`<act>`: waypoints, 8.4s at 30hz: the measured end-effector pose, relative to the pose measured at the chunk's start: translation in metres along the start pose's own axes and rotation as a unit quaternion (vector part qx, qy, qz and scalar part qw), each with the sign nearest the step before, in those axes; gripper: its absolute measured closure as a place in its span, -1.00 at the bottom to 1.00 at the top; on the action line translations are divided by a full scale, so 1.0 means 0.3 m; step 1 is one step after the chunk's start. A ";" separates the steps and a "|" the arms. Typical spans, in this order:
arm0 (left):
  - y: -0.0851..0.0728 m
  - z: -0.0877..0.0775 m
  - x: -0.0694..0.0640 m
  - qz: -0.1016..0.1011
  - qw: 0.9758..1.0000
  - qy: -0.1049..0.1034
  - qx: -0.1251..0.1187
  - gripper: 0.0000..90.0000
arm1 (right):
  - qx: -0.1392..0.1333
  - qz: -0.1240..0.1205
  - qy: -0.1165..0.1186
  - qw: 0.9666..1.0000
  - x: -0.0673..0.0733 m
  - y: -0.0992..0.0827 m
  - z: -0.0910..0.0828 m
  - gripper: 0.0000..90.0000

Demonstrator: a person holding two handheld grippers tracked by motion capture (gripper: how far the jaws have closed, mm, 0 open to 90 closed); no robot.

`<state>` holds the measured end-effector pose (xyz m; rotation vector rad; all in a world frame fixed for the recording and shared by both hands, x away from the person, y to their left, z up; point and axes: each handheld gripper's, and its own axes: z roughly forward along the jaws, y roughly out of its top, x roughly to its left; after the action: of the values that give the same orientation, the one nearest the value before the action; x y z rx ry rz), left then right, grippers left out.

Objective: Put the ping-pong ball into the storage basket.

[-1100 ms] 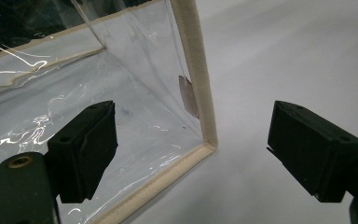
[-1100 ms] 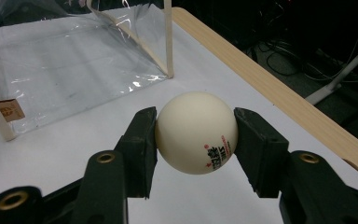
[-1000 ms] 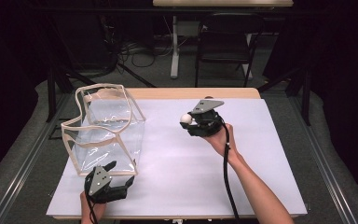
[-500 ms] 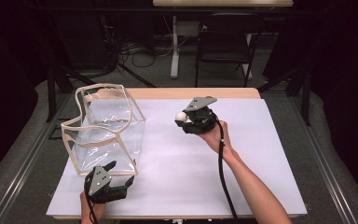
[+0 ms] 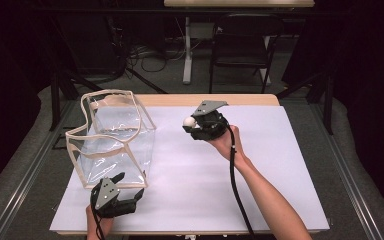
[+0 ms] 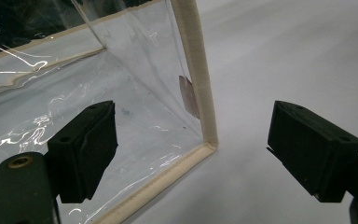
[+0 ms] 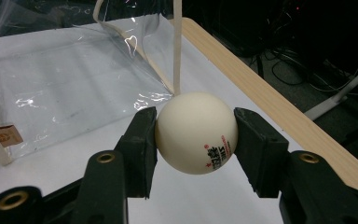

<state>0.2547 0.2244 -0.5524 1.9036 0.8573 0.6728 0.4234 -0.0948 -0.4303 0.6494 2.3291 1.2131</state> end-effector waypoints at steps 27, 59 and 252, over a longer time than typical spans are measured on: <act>0.000 0.000 0.002 0.000 1.000 0.000 -0.001 -0.65 | -0.009 -0.016 0.010 1.000 0.023 0.095 0.045 0.14; 0.000 0.000 0.002 0.000 1.000 0.001 -0.001 -0.65 | -0.009 -0.029 0.020 0.999 0.039 0.180 0.077 0.14; -0.001 0.002 0.006 -0.003 1.000 -0.001 -0.002 -0.65 | 0.057 -0.108 0.099 0.988 0.256 0.491 0.240 0.13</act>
<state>0.2561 0.2257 -0.5527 1.8968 0.8592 0.6689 0.4333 0.0704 -0.3570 0.3126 2.5696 1.0945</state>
